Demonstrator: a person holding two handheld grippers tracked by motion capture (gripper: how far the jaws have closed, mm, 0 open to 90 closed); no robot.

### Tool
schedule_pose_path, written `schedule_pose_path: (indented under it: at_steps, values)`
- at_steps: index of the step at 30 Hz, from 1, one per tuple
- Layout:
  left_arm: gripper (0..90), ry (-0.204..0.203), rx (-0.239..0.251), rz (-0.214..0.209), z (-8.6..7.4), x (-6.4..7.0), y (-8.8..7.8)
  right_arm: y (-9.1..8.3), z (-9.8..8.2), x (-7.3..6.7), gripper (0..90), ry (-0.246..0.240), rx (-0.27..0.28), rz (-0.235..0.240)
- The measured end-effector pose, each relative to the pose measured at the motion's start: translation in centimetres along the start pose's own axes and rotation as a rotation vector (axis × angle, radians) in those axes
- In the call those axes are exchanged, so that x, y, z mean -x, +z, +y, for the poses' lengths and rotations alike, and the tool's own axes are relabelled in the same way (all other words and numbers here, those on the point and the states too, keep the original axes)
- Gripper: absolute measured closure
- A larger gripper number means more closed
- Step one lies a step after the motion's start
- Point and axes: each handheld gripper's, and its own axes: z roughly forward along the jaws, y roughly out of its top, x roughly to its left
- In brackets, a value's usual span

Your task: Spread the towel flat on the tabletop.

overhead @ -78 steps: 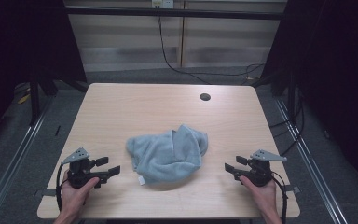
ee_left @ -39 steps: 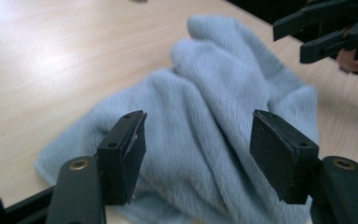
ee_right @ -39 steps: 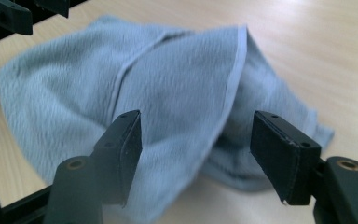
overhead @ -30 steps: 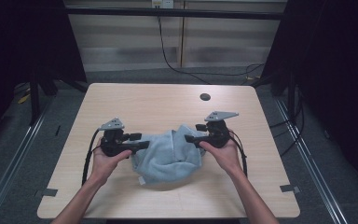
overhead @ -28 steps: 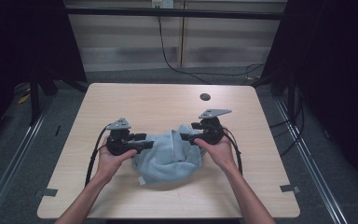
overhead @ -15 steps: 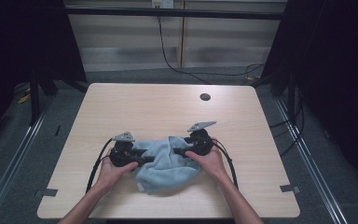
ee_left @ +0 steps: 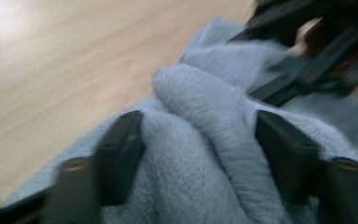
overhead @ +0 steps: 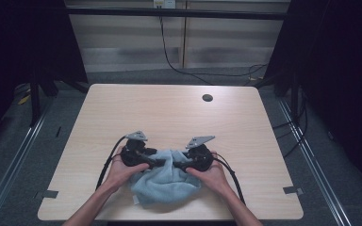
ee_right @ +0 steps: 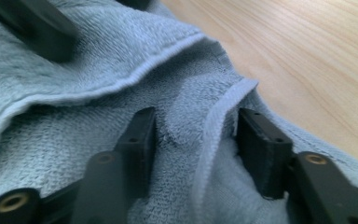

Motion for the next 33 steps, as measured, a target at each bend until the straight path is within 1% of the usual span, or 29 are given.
schedule_pose_path:
  at_steps: [1,2,3,4,5,6,7,8,9,10,11,13,14,15,17,18,19,20,21,23,25,27,28,29,30,31,32,33]
  values:
    - [48.9,0.024,-0.016,-0.006,-0.3,0.2,0.4,-0.1,0.0,-0.1,55.4,-0.005,0.001,-0.009]
    - [55.2,0.024,-0.016,-0.006,-0.3,0.2,0.4,-0.1,0.0,-0.1,55.4,-0.005,0.001,-0.009]
    - [61.0,0.028,-0.008,-0.007,-0.3,0.3,0.2,-0.2,-0.1,-0.2,61.5,0.006,0.001,-0.016]
    - [65.0,0.036,-0.005,-0.001,-0.3,0.4,-0.1,-0.3,-0.1,-0.2,64.8,0.003,0.008,-0.021]
    - [65.0,0.029,0.006,-0.003,-0.4,0.4,-0.4,-0.3,-0.1,-0.2,64.8,0.003,0.008,-0.021]
    - [68.0,0.031,0.013,-0.005,-0.5,0.3,-0.6,-0.4,0.0,-0.3,66.6,0.000,0.004,-0.029]
    - [72.3,0.037,0.021,-0.001,-0.5,0.3,-0.9,-0.7,0.2,-0.5,71.0,0.004,0.002,-0.043]
    - [73.7,0.035,0.039,0.000,-0.5,0.4,-1.1,-0.8,0.4,-0.4,72.8,0.002,0.004,-0.043]
    - [74.6,0.036,0.071,0.020,-0.3,0.4,-1.5,-1.0,0.5,-0.3,74.3,0.005,0.012,-0.048]
    - [75.4,0.034,0.087,0.029,-0.2,0.4,-1.8,-1.3,0.6,-0.1,75.5,0.008,0.026,-0.053]
    - [76.0,0.033,0.112,0.038,0.1,0.5,-2.1,-1.7,0.8,0.1,76.7,0.025,0.048,-0.052]
    - [76.5,0.034,0.144,0.043,0.5,0.6,-2.7,-2.6,1.3,0.6,77.2,0.037,0.083,-0.060]
    - [76.6,0.034,0.144,0.043,0.5,0.6,-2.7,-2.6,1.3,0.6,77.2,0.037,0.083,-0.060]
    - [76.6,0.030,0.162,0.050,0.7,0.7,-3.0,-3.1,1.7,0.8,77.7,0.036,0.101,-0.076]
    - [77.0,0.015,0.192,0.068,0.9,0.4,-3.7,-4.1,2.1,1.1,80.6,0.038,0.122,-0.121]
    - [77.3,0.004,0.206,0.077,0.9,0.2,-4.1,-5.1,2.2,1.7,82.2,0.054,0.148,-0.135]
    - [77.4,-0.011,0.240,0.088,0.8,-0.3,-5.0,-5.6,2.3,2.0,82.5,0.064,0.162,-0.146]
    - [77.4,-0.015,0.252,0.092,0.9,-0.5,-5.4,-6.1,2.5,2.3,82.7,0.071,0.171,-0.160]
    - [77.4,-0.015,0.252,0.092,0.9,-0.5,-5.4,-6.1,2.5,2.3,82.7,0.071,0.171,-0.160]
    - [77.4,-0.035,0.290,0.098,1.3,-0.7,-6.2,-7.0,3.0,2.8,82.8,0.074,0.180,-0.176]
    - [77.4,-0.012,0.332,0.114,2.3,-0.5,-7.2,-7.8,3.9,3.2,82.7,0.068,0.194,-0.192]
    - [77.5,-0.007,0.362,0.124,3.3,-0.4,-8.0,-9.1,5.0,3.6,82.7,0.065,0.225,-0.224]
    - [77.7,0.004,0.379,0.140,3.9,-0.4,-8.7,-10.4,5.8,4.1,82.8,0.069,0.264,-0.246]
    - [77.7,0.011,0.431,0.159,5.4,-0.4,-10.4,-11.3,6.3,4.4,82.9,0.073,0.289,-0.270]
    - [77.9,0.011,0.431,0.159,5.4,-0.4,-10.4,-12.2,6.7,4.7,83.0,0.072,0.305,-0.290]
    - [78.1,0.013,0.474,0.178,6.5,-0.5,-11.9,-12.8,7.0,5.0,83.1,0.074,0.319,-0.305]
    - [78.3,0.013,0.474,0.178,6.5,-0.5,-11.9,-13.7,7.3,5.3,83.3,0.079,0.341,-0.328]
    - [78.5,0.016,0.497,0.191,7.0,-0.5,-12.8,-14.6,7.6,5.6,83.3,0.086,0.359,-0.345]
